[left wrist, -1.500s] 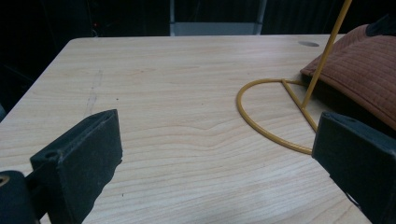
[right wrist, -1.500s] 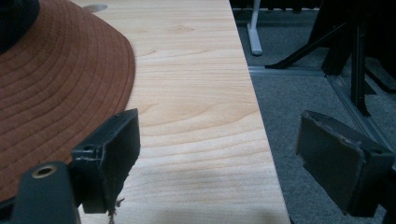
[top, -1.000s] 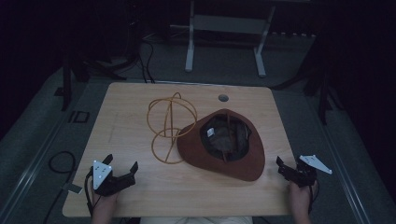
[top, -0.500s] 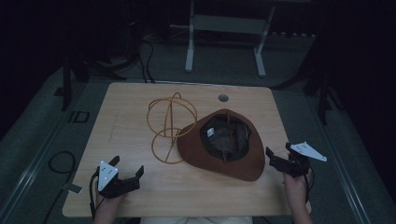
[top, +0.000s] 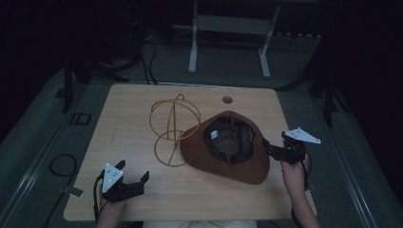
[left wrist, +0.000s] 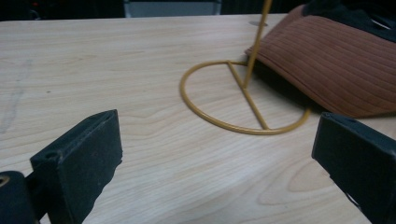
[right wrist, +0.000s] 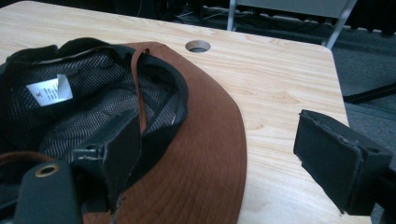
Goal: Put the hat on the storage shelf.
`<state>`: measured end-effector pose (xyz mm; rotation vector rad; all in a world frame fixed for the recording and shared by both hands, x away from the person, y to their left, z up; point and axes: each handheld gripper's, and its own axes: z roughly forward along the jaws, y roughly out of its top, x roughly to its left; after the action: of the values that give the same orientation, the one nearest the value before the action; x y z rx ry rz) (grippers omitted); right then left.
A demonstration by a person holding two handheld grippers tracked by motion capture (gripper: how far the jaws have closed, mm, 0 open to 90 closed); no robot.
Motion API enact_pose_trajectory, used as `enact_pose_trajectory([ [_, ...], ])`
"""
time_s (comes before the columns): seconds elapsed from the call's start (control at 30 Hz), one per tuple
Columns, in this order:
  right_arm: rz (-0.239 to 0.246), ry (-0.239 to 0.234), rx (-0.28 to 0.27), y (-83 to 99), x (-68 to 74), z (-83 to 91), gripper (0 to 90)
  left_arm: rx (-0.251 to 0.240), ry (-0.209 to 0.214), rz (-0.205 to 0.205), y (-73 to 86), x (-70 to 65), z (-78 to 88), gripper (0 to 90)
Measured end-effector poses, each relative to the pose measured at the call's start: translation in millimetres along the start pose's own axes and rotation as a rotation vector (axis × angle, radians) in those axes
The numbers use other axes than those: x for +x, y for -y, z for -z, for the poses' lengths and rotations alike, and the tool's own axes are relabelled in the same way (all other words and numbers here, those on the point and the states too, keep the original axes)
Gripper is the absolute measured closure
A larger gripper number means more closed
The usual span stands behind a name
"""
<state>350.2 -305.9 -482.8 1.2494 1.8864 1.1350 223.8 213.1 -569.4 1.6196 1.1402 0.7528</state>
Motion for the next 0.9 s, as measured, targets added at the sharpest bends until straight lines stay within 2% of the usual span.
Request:
enact_pose_trajectory([
  [0.03,0.003,-0.001,0.0,-2.0,0.1,-1.9,14.5,0.004,-0.011,-0.018,-0.6,-1.9,0.3,2.4],
  [0.1,0.013,-0.005,0.011,-5.8,0.4,-6.4,13.9,-0.001,0.002,-0.035,-1.9,-3.8,1.9,2.4],
  [0.23,0.016,-0.016,0.045,-11.6,0.3,-16.9,13.4,0.0,0.029,-0.037,-2.4,-4.3,3.6,2.4],
  [0.3,0.014,-0.023,0.069,-14.1,0.5,-24.3,12.9,0.019,0.022,-0.046,-1.9,-4.7,2.6,2.4],
  [0.33,0.016,-0.026,0.081,-15.2,0.7,-27.9,12.6,0.023,0.037,-0.043,-1.5,-4.3,2.4,2.4],
  [0.4,0.016,-0.049,0.113,-17.6,1.5,-36.2,12.0,0.035,0.03,-0.045,-1.4,-4.6,1.6,2.4],
  [0.43,0.016,-0.049,0.113,-17.6,1.5,-36.2,12.0,0.035,0.03,-0.045,-1.4,-4.6,1.6,2.4],
  [0.47,0.02,-0.07,0.122,-18.8,1.8,-40.5,11.9,0.047,0.034,-0.05,-1.1,-5.3,0.5,2.4],
  [0.5,0.019,-0.096,0.149,-21.6,3.0,-49.9,11.9,0.052,0.036,-0.053,-1.1,-5.6,0.1,2.4],
  [0.57,0.007,-0.109,0.164,-24.1,3.8,-58.2,11.9,0.06,0.04,-0.06,-0.8,-6.0,-0.7,2.4],
  [0.63,0.004,-0.101,0.173,-25.4,4.6,-62.2,11.9,0.061,0.044,-0.061,-0.6,-6.3,-0.9,2.4],
  [0.7,0.001,-0.085,0.191,-28.4,7.5,-73.9,11.9,0.07,0.052,-0.068,-0.2,-6.7,-1.6,2.4],
  [0.77,-0.011,-0.103,0.212,-29.0,9.0,-82.5,11.4,0.072,0.058,-0.065,0.0,-7.1,-2.2,2.4],
  [0.9,0.004,-0.076,0.256,-28.6,12.4,-99.7,11.4,0.077,0.066,-0.074,0.2,-7.9,-2.6,2.4],
])
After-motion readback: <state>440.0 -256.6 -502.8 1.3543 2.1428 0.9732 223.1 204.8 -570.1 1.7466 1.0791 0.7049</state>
